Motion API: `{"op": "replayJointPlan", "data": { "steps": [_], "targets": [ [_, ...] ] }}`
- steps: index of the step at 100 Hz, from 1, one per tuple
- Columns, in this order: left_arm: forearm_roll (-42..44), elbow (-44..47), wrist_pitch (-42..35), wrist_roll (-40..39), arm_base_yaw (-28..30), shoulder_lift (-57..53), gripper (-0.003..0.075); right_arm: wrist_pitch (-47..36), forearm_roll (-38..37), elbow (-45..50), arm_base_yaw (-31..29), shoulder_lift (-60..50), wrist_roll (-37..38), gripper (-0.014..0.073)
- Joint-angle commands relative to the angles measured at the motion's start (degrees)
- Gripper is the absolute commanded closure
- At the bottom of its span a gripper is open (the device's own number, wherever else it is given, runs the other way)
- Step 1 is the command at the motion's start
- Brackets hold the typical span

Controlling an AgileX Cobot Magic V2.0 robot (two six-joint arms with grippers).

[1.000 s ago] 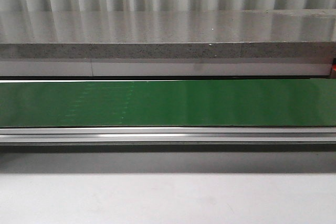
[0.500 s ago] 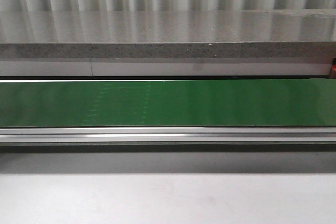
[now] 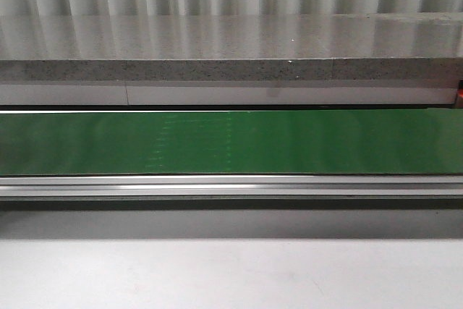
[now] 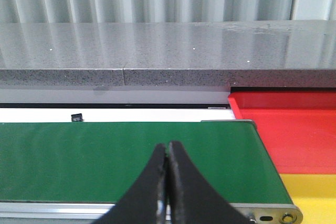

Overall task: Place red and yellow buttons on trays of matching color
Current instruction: 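Lower the red button onto the belt, open the left gripper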

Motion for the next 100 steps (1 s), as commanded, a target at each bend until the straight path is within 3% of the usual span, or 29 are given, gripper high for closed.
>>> {"op": "replayJointPlan", "data": {
  "steps": [1,25,45,64,100],
  "targets": [
    [-1.0,-3.1,-0.4,1.5,-1.0,-2.0,0.0071,-4.6,-0.7,0.1,0.0,-0.8,-0.1,0.0659],
    [-1.0,-7.4,1.3,1.6,-4.7,-4.2,0.0071,-4.6,-0.7,0.1,0.0,-0.8,-0.1,0.0659],
    [-1.4,-7.6,1.1,1.5,-3.9,-8.2,0.0071,-4.6,-0.7,0.1,0.0,-0.8,-0.1,0.0659],
    [-1.4,-5.2,1.1,1.1,0.8,-12.1,0.0071,-4.6,-0.7,0.1,0.0,-0.8,-0.1,0.0659],
    [-1.4,6.1,-0.4,1.0,16.2,-19.6,0.0071,-4.6,-0.7,0.1,0.0,-0.8,-0.1,0.0659]
  ]
}}
